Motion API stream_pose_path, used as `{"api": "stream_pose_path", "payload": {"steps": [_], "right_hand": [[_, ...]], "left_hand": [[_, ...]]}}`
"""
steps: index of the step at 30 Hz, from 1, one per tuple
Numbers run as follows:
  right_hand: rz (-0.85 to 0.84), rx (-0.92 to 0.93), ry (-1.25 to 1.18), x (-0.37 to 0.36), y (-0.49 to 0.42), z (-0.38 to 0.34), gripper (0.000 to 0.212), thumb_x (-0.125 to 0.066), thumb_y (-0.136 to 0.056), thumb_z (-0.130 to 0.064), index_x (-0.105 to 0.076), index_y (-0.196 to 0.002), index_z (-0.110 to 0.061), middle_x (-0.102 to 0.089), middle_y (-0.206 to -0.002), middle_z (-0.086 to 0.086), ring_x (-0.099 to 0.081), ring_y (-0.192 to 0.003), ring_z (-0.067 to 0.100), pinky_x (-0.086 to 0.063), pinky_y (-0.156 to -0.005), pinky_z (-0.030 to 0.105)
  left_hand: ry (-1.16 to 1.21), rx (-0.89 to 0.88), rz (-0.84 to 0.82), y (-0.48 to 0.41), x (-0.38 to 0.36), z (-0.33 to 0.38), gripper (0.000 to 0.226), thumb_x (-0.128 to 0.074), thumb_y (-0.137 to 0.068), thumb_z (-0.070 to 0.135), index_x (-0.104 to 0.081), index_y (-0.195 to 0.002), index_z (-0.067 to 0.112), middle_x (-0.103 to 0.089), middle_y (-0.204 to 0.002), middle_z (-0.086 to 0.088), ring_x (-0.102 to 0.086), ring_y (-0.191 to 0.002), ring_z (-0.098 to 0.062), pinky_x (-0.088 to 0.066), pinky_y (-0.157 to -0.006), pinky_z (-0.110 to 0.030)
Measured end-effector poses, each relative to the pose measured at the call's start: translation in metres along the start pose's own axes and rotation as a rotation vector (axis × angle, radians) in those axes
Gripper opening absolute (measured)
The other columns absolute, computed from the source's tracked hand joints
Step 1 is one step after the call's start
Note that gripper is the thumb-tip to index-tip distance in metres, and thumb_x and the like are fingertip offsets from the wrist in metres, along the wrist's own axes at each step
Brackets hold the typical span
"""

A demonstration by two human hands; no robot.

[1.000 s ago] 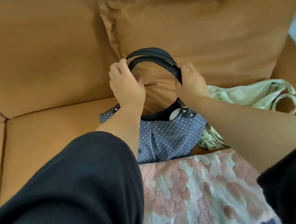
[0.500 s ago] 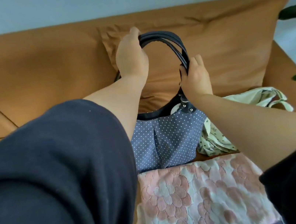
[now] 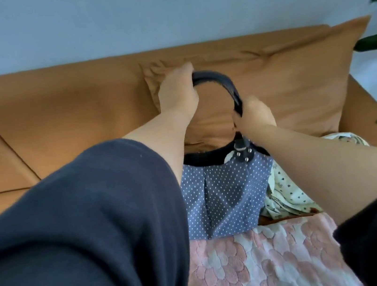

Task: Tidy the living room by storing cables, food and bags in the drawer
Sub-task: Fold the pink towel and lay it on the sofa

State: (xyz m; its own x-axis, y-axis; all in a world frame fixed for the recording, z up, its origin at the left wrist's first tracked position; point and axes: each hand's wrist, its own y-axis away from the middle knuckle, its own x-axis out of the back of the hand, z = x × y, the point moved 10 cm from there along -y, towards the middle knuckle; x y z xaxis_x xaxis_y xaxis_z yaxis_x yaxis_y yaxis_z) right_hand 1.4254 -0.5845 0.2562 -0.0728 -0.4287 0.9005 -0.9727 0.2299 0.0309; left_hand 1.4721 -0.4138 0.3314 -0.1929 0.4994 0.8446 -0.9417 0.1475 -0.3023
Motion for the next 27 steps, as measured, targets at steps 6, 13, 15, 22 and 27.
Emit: {"api": "stream_pose_path", "payload": {"steps": [6,13,15,22,27], "right_hand": [[-0.277,-0.092,0.097,-0.045,0.013,0.023,0.017,-0.059,-0.085,-0.025,-0.062,-0.093,-0.010,-0.063,-0.083,0.008,-0.062,-0.077,0.029,-0.047,-0.062,0.031],[-0.455,-0.072,0.151,-0.068,0.031,0.055,0.012,-0.056,-0.084,-0.021,-0.052,-0.081,-0.011,-0.057,-0.079,0.007,-0.058,-0.083,0.033,-0.040,-0.066,0.031],[-0.503,-0.103,0.231,-0.077,0.040,0.079,0.016,-0.052,-0.085,-0.029,-0.048,-0.081,-0.014,-0.058,-0.083,0.006,-0.057,-0.083,0.032,-0.045,-0.070,0.034],[-0.475,-0.219,0.285,-0.063,0.068,0.167,0.044,-0.049,-0.093,-0.017,-0.038,-0.132,-0.002,-0.051,-0.126,0.014,-0.054,-0.109,0.030,-0.041,-0.071,0.030],[-0.429,-0.276,0.370,-0.048,0.070,0.229,0.042,-0.049,-0.092,-0.020,-0.039,-0.130,-0.005,-0.044,-0.127,0.013,-0.045,-0.116,0.030,-0.046,-0.079,0.036]], "left_hand": [[-0.178,-0.090,-0.316,0.039,-0.060,0.000,0.007,-0.054,-0.090,0.019,-0.052,-0.095,0.014,-0.058,-0.098,-0.008,-0.054,-0.093,-0.028,-0.040,-0.070,-0.036],[-0.396,-0.046,-0.602,0.071,-0.107,-0.015,0.060,-0.058,-0.087,0.018,-0.030,-0.139,0.015,-0.040,-0.137,-0.012,-0.035,-0.128,-0.030,-0.031,-0.102,-0.045],[-0.502,-0.071,-0.589,0.079,-0.115,-0.013,0.089,-0.060,-0.086,0.016,0.000,-0.151,0.022,-0.008,-0.157,-0.014,-0.008,-0.145,-0.032,-0.013,-0.113,-0.053],[-0.455,-0.397,-0.325,0.093,-0.128,0.075,0.083,-0.050,-0.086,0.005,-0.002,-0.152,0.020,0.014,-0.158,-0.013,0.013,-0.146,-0.031,-0.003,-0.115,-0.052],[-0.399,-0.464,-0.602,0.130,-0.200,0.118,0.066,-0.048,-0.086,0.000,-0.024,-0.146,0.010,0.004,-0.159,-0.013,0.010,-0.146,-0.026,-0.003,-0.118,-0.046]]}}
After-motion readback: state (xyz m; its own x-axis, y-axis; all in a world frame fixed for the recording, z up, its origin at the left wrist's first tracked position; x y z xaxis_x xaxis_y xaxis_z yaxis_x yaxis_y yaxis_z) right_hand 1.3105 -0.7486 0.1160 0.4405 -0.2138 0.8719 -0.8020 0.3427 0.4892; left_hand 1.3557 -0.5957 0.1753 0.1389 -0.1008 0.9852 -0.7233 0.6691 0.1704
